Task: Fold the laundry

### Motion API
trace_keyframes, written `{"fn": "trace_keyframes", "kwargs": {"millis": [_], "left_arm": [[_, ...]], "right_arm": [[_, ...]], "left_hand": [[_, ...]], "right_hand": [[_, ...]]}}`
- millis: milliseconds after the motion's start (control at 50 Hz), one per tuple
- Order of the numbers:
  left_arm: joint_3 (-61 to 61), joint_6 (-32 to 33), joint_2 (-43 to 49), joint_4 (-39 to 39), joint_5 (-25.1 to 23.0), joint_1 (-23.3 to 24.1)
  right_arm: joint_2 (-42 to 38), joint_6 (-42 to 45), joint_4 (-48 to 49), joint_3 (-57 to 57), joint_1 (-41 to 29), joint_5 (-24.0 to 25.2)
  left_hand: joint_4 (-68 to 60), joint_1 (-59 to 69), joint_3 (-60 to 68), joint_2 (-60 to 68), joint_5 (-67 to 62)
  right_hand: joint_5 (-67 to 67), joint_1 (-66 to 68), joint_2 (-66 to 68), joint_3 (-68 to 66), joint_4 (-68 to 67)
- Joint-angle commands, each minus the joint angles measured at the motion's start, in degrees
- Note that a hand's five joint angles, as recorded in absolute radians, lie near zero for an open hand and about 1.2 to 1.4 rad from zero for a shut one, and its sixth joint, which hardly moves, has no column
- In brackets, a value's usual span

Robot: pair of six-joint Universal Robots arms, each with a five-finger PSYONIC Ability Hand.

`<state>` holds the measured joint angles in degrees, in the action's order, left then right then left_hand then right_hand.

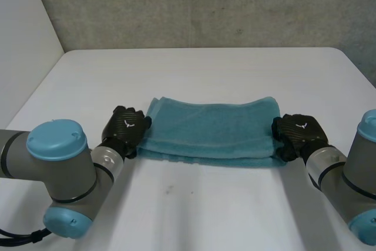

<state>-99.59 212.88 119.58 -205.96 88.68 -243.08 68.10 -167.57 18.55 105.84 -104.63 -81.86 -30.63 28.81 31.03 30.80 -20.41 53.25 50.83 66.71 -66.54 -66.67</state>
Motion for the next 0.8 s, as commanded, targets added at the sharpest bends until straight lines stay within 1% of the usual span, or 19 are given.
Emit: {"fn": "trace_keyframes", "kwargs": {"millis": [20,80,120,200,240,260,280,300,340,360,400,420,460,560,640,680,700,740,800], "left_arm": [[-2.0,-0.7,-5.2,0.5,0.0,1.2],[-3.4,-0.9,-8.4,0.5,0.4,0.7],[-4.0,-1.0,-9.8,0.4,0.8,0.4],[-5.1,-1.1,-14.7,0.7,1.3,-1.3],[-5.6,-1.2,-16.6,1.0,1.2,-2.3],[-5.9,-1.7,-17.8,1.3,1.1,-3.0],[-5.9,-1.7,-17.8,1.3,1.1,-3.0],[-5.9,-2.5,-18.5,1.4,1.1,-3.5],[-5.9,-3.9,-19.0,1.6,1.1,-3.6],[-5.8,-5.4,-19.1,1.9,1.1,-3.7],[-5.6,-7.0,-19.2,1.9,1.1,-3.8],[-5.4,-8.5,-19.2,1.9,1.1,-4.0],[-5.1,-9.9,-19.1,1.9,1.0,-4.3],[-3.8,-13.8,-18.9,1.9,0.9,-4.5],[-1.2,-17.5,-18.3,1.8,0.8,-4.3],[0.0,-18.9,-18.2,1.8,0.8,-4.3],[1.5,-20.1,-17.6,1.8,0.8,-4.3],[3.2,-21.4,-16.6,1.9,0.8,-4.1],[7.1,-24.0,-14.4,2.0,0.8,-2.9]], "right_arm": [[-1.0,4.3,1.7,-1.4,1.6,-0.6],[-0.5,6.1,1.2,-1.9,2.4,-0.6],[0.5,11.5,0.2,-4.1,2.7,-1.0],[1.5,16.7,-0.9,-8.3,2.0,-2.7],[1.9,19.5,-2.3,-13.4,-2.5,-5.0],[1.9,19.5,-2.3,-13.5,-2.5,-5.1],[1.2,20.0,-3.1,-17.0,-6.9,-5.5],[1.2,20.0,-3.1,-17.1,-7.0,-5.5],[-1.3,20.4,-4.9,-23.8,-15.5,-5.4],[-1.3,20.4,-4.9,-23.8,-15.5,-5.4],[-8.1,20.5,-6.9,-30.0,-22.9,-4.8],[-8.2,20.5,-6.9,-30.1,-22.9,-4.8],[-13.8,20.6,-8.4,-33.9,-28.1,-3.5],[-19.9,21.1,-11.2,-36.4,-32.3,-2.1],[-20.6,21.2,-11.6,-37.2,-32.6,-2.2],[-18.7,20.0,-10.8,-37.7,-32.1,-2.5],[-18.7,20.0,-10.8,-37.7,-32.1,-2.5],[-13.2,16.9,-9.7,-36.9,-31.4,-3.7],[-10.4,13.8,-9.6,-36.0,-29.9,-4.4]], "left_hand": [[11.2,-9.3,-11.6,-11.3,10.9],[12.8,-11.0,-13.2,-13.0,12.6],[13.5,-11.7,-13.9,-13.7,13.3],[14.2,-12.4,-14.6,-14.4,14.0],[14.9,-13.0,-15.3,-15.0,14.6],[15.0,-13.2,-15.4,-15.2,14.8],[15.0,-13.2,-15.4,-15.2,14.8],[15.5,-13.7,-15.9,-15.7,15.3],[15.7,-13.9,-16.1,-15.9,15.5],[15.9,-14.1,-16.3,-16.0,15.7],[16.2,-14.4,-16.6,-16.4,16.0],[16.2,-14.4,-16.6,-16.4,16.0],[16.4,-14.6,-16.8,-16.6,16.2],[17.4,-15.6,-17.8,-17.6,17.2],[17.4,-15.6,-17.8,-17.6,17.2],[17.4,-15.6,-17.8,-17.6,17.2],[17.2,-15.4,-17.6,-17.4,17.0],[17.2,-15.4,-17.6,-17.4,17.0],[17.0,-15.2,-17.5,-17.2,16.8]], "right_hand": [[16.8,29.2,13.3,-13.5,-13.3],[16.8,29.2,13.3,-13.5,-13.3],[16.8,29.2,13.3,-13.5,-13.3],[16.8,29.2,13.3,-13.5,-13.3],[16.8,29.2,13.3,-13.5,-13.3],[16.8,29.2,13.3,-13.5,-13.3],[16.8,29.2,13.3,-13.5,-13.3],[16.8,29.2,13.3,-13.5,-13.3],[16.8,29.2,13.3,-13.5,-13.3],[16.8,29.2,13.3,-13.5,-13.3],[16.8,29.2,13.3,-13.5,-13.3],[16.8,29.2,13.3,-13.5,-13.3],[16.8,29.2,13.3,-13.5,-13.3],[16.8,29.2,13.3,-13.5,-13.3],[16.0,28.4,12.5,-12.7,-12.6],[-17.7,-5.2,-21.1,20.9,21.1],[-17.8,-5.4,-21.3,21.1,21.3],[-52.3,-39.9,-55.8,55.6,55.7],[-53.2,-40.8,-56.7,56.5,56.7]]}}
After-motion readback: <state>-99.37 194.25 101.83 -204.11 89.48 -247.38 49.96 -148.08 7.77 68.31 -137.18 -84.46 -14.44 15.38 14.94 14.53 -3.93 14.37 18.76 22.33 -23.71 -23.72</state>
